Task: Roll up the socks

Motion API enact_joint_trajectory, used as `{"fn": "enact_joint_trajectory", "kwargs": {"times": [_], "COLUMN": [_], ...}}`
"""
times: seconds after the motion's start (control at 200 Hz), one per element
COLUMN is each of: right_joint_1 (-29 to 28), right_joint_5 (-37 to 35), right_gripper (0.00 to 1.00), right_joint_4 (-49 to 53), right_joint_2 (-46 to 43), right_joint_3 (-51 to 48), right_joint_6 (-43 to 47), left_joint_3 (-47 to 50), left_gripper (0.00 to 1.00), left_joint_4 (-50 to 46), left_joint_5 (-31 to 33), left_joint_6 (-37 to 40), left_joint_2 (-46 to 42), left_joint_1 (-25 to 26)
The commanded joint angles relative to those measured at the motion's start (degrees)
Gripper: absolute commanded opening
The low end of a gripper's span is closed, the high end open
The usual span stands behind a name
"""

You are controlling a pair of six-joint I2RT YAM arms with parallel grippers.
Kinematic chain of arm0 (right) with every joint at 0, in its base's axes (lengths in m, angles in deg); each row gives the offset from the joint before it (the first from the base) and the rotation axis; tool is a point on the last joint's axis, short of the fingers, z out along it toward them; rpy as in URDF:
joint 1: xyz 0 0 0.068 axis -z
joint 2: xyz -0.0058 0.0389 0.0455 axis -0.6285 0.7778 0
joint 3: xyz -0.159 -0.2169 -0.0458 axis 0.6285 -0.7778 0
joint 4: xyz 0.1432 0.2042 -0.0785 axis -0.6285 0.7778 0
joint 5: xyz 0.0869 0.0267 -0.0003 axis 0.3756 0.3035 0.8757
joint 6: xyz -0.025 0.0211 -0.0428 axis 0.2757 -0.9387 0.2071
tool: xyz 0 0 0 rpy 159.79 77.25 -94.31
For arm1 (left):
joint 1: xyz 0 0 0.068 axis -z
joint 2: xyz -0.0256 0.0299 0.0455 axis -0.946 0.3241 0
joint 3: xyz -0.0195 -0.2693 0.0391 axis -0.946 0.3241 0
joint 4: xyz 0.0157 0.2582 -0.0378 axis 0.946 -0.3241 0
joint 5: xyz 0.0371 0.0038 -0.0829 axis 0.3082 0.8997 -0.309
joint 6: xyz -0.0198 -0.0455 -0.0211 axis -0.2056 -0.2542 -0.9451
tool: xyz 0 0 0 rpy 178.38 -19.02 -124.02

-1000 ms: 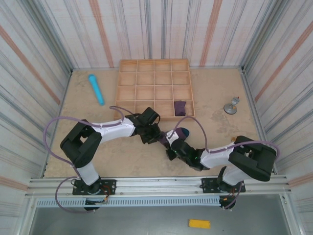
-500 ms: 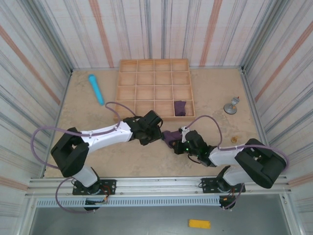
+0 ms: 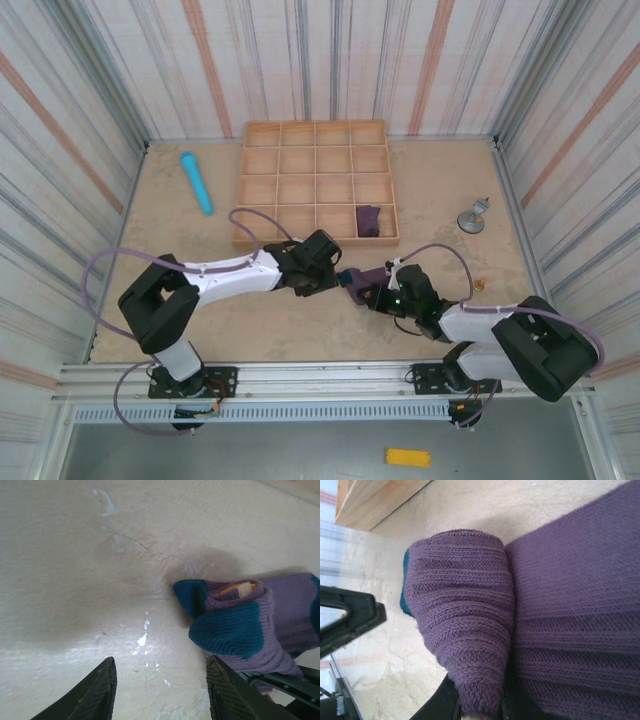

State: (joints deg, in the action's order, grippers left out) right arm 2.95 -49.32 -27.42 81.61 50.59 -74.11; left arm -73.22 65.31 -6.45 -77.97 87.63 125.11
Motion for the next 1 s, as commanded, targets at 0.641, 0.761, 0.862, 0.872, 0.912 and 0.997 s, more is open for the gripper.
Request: {"fn": "enact_joint_trajectory", "kwargs": {"times": [0.641,0.761,0.862,0.872,0.912,0.997], "right_joint_1": [3.47,3.56,3.8,3.84,3.91,4.13], "right_joint_5": [-7.91,-7.71,-7.49,-7.43,-7.26,-6.86], "right_gripper": [0.0,0.0,0.0,0.0,0.0,0.0], "right_joint_4": [37.74,37.38,36.87,36.86,36.68,36.33], "right_joint_2": [-17.5,-17.57,-17.31,-17.3,-17.29,-17.31], "right_joint_3": [-6.03,-6.16,-6.25,-6.29,-6.25,-6.42], "right_joint_6": [-11.71,-11.63,-11.45,-11.45,-11.36,-11.27], "left_joint_3": [-10.83,-11.12,-12.22,-12.31,-12.61,-12.55], "left_gripper": [0.46,0.47,0.47,0.47,0.47,0.47], "left_joint_4": [6.12,7.68,8.11,8.23,8.48,10.16], "left_joint_5": [-6.1,-6.44,-7.14,-7.29,-7.59,-7.28], "left_joint_6": [2.5,1.5,1.02,0.97,0.78,0.27], "left_joint_2": [13.53,14.49,15.92,16.08,16.51,16.71], "left_joint_1": [3.76,3.9,4.08,4.12,4.25,4.82]}}
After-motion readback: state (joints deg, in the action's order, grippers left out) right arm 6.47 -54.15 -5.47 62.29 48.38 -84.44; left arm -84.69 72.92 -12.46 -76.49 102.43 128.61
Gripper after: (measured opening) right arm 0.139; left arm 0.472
